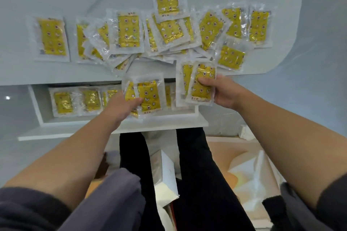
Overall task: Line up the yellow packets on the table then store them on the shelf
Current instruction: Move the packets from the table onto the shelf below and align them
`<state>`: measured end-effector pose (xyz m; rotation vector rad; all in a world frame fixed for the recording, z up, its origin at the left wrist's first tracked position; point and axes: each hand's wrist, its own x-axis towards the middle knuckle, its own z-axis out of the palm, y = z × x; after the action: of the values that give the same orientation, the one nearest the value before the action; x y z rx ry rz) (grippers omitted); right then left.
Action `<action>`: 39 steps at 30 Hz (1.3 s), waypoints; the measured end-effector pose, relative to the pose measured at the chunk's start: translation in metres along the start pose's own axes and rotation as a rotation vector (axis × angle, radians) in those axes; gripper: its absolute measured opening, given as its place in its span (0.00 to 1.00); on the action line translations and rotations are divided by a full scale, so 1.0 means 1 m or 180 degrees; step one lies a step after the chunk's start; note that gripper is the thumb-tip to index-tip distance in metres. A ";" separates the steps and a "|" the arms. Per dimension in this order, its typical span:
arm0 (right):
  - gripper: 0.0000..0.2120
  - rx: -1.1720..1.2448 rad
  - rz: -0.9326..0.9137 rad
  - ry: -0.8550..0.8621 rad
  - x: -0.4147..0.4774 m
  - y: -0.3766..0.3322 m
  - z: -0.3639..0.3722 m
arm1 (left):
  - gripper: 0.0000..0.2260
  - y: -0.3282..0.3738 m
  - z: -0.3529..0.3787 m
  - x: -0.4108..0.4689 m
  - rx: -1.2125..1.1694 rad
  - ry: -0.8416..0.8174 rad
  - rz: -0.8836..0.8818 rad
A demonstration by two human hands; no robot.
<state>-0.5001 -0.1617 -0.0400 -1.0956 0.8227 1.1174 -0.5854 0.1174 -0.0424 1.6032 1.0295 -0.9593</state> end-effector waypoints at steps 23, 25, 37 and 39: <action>0.34 -0.2383 0.0063 0.1890 0.164 0.153 0.203 | 0.28 -0.118 -0.122 0.118 0.0949 0.0821 -0.0059; 0.35 -0.2516 0.0110 0.2028 0.163 0.154 0.200 | 0.25 -0.123 -0.128 0.116 0.0768 0.0944 -0.0022; 0.06 -0.1827 -0.0017 0.1125 0.174 0.169 0.216 | 0.07 -0.188 -0.206 0.150 0.1225 0.1310 -0.0210; 0.05 -0.1758 0.0029 0.0842 0.179 0.167 0.227 | 0.07 -0.183 -0.209 0.153 0.1575 0.1398 -0.0155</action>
<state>-0.6171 0.1160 -0.1839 -1.7286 0.7375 1.2609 -0.6831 0.3789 -0.1928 2.2806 1.1869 -0.9650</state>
